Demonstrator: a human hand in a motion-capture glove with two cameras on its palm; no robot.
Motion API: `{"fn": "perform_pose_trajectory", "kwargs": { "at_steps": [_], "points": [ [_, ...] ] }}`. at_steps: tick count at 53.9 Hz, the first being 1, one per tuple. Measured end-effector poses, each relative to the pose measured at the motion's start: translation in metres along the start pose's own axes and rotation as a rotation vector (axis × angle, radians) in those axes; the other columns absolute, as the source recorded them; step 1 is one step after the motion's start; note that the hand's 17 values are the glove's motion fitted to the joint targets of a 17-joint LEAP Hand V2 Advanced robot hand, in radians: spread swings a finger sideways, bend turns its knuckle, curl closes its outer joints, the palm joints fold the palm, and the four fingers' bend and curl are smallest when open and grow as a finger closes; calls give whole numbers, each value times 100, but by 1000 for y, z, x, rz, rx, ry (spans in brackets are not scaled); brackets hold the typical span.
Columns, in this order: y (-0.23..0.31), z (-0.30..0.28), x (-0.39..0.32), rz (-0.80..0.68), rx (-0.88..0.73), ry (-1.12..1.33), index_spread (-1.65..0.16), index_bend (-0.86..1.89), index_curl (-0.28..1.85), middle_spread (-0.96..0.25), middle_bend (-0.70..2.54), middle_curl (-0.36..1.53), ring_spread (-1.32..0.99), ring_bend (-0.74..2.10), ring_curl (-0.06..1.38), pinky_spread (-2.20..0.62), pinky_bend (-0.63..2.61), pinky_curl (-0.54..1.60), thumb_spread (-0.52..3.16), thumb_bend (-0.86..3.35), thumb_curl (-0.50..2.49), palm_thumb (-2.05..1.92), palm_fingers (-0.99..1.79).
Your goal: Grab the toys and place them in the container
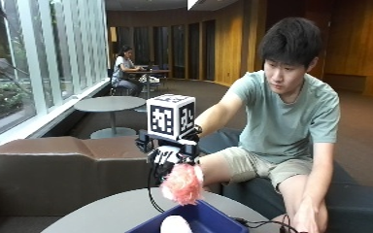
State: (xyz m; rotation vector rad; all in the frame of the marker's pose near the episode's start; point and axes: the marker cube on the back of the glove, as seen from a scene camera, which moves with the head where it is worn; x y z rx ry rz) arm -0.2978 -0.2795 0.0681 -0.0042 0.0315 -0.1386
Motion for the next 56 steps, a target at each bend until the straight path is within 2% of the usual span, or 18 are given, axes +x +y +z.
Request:
{"fn": "perform_pose_trajectory", "kwargs": {
  "at_steps": [6,9,10,11,14,15,16,17,18,21,22,23,31,43,56],
  "points": [
    [1,16,12,48,-69,38,-46,10,110,-36,99,96,-38,136,60,-37,130,56,48,-4,112,60,66],
    [3,22,17,61,-108,26,-43,4,106,-36,92,93,-36,135,59,-39,130,54,66,-7,106,47,57],
    [4,24,19,63,-129,19,-42,-1,102,-36,91,92,-36,131,57,-37,129,53,73,-10,101,38,43],
    [6,25,20,64,-151,11,-40,-2,99,-36,84,89,-35,126,56,-32,127,53,77,-12,97,31,15],
    [9,27,24,62,-189,-1,-34,-1,92,-31,65,82,-29,118,56,-24,135,57,87,-11,88,19,-21],
    [10,26,25,61,-188,-2,-33,-1,89,-29,60,80,-26,112,53,-21,136,55,90,-10,85,16,-28],
    [11,25,25,59,-179,-2,-33,1,87,-33,72,83,-30,121,55,-23,133,52,93,-5,85,19,5],
    [12,23,26,57,-166,-3,-30,1,83,-26,56,76,-24,104,47,-17,135,51,94,-9,81,12,-32],
    [13,21,27,54,-150,-4,-28,2,81,-23,50,74,-21,98,46,-15,135,51,96,-9,78,8,-40],
    [18,12,31,45,-100,-8,-25,3,74,-16,39,69,-16,87,42,-9,133,48,101,-7,72,3,-40],
    [20,8,32,43,-84,-10,-24,0,71,-18,43,70,-16,91,43,-9,133,48,103,-4,71,6,-23],
    [23,3,33,40,-66,-13,-23,3,69,-14,35,66,-13,83,39,-7,132,47,104,-6,69,2,-37],
    [55,-43,43,22,13,15,-19,5,55,-6,23,59,-7,66,33,-1,117,42,111,-3,59,-1,-31],
    [120,-83,58,-3,71,35,-18,7,41,-2,16,51,-3,53,29,2,102,36,118,-2,49,1,-21],
    [143,-77,78,22,60,-30,-18,9,32,-1,16,45,-3,50,28,3,96,34,121,-2,43,1,-17]
  ]
}}
